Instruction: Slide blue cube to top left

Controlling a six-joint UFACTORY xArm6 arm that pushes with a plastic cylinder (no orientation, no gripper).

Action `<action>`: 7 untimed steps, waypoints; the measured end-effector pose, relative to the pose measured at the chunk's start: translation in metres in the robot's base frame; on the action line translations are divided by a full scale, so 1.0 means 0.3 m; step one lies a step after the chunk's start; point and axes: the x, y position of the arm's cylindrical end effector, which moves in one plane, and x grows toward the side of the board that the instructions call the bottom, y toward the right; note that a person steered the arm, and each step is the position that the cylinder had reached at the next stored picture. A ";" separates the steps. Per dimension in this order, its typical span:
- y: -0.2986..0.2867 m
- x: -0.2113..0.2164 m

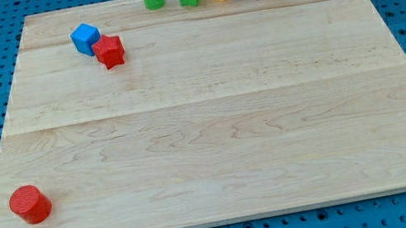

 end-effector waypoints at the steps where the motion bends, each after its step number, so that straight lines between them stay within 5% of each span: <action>1: 0.017 0.213; 4: -0.961 0.177; 5: -1.003 0.251; 7: -1.113 0.034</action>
